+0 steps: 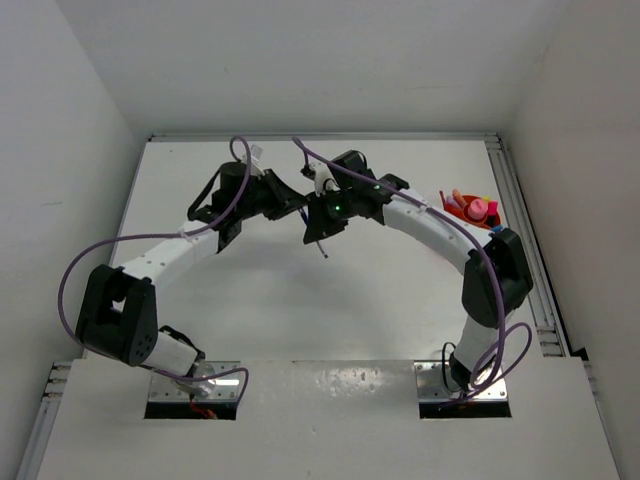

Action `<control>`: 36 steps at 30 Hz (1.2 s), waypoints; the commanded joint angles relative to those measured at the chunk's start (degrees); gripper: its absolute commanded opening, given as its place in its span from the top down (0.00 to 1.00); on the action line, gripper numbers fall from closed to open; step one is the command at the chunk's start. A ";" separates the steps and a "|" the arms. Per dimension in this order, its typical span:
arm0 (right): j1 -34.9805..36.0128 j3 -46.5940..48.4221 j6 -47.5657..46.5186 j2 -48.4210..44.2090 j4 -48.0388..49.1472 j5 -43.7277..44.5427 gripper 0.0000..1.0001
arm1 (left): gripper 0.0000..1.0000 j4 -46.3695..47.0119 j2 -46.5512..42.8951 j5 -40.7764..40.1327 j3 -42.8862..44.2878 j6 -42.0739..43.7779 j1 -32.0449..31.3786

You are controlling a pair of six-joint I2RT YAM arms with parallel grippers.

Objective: Sort the stationery into containers
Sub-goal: Close the pen cap on the pen.

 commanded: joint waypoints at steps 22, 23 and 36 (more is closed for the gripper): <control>0.32 9.81 0.36 2.33 13.23 -0.28 1.00 | 1.00 1.73 -0.74 5.73 -6.00 -3.21 -6.87; 0.32 10.16 0.45 2.42 13.32 0.07 1.00 | 1.00 1.82 -0.56 5.73 -6.17 -3.38 -7.04; -1.17 12.80 1.95 3.56 14.46 3.32 1.00 | 1.00 2.44 -0.04 5.74 -7.06 -4.70 -8.98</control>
